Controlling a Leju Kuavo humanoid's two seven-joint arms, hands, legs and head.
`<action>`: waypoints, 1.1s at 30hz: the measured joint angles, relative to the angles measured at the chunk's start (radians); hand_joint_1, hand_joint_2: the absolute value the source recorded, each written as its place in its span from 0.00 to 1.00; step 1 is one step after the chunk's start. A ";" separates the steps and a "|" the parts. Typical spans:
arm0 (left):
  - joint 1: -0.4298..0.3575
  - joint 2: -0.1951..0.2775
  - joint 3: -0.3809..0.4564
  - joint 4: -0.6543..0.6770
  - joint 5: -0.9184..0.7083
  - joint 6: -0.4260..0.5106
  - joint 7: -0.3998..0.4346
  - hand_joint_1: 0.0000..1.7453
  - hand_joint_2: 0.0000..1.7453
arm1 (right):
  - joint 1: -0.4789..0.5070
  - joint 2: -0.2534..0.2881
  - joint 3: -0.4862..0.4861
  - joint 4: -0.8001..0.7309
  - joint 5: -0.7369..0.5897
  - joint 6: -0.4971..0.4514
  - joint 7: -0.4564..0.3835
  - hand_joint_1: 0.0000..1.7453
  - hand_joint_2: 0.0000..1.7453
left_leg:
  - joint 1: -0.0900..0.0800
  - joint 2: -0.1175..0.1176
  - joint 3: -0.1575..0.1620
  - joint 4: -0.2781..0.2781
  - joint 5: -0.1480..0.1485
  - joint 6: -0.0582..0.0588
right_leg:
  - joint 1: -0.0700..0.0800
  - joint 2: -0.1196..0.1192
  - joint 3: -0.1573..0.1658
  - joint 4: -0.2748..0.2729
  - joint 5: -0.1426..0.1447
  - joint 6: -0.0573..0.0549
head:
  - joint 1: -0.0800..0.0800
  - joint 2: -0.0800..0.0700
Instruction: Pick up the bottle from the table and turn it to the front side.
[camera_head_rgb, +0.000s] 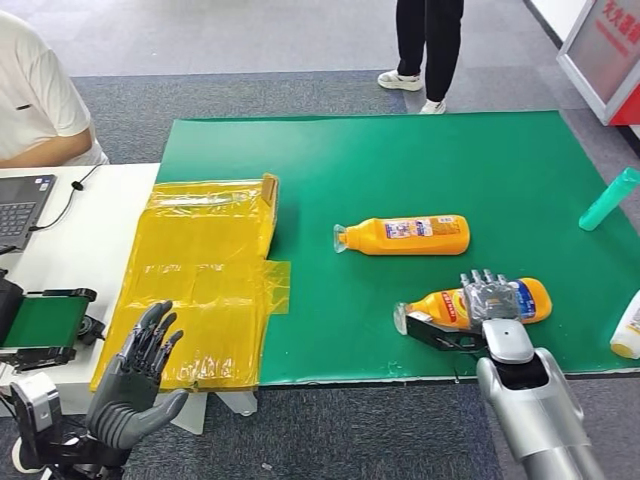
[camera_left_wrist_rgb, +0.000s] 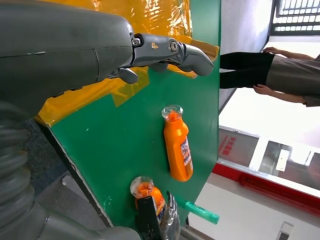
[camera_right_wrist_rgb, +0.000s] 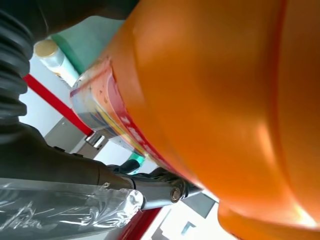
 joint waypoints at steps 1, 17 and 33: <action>0.000 0.002 -0.001 0.001 0.002 0.000 0.000 0.00 1.00 | -0.005 -0.005 0.001 0.008 0.000 0.000 0.003 0.00 1.00 | 0.000 0.000 0.000 0.000 0.000 0.000 | 0.000 0.000 0.000 0.000 0.000 0.000 | 0.000 0.000; -0.001 0.030 -0.018 0.020 0.018 0.000 -0.020 0.00 1.00 | -0.073 -0.064 -0.035 0.131 0.000 -0.017 -0.062 0.00 1.00 | -0.001 0.000 0.001 0.000 0.001 0.001 | 0.000 0.000 0.000 0.000 0.001 0.000 | 0.000 0.000; -0.014 0.070 -0.025 0.040 0.040 0.001 -0.055 0.00 1.00 | -0.124 -0.049 -0.134 0.240 -0.082 -0.006 -0.238 1.00 1.00 | -0.001 0.000 0.005 0.000 0.002 0.001 | 0.000 0.000 0.004 -0.001 0.003 0.000 | 0.000 0.000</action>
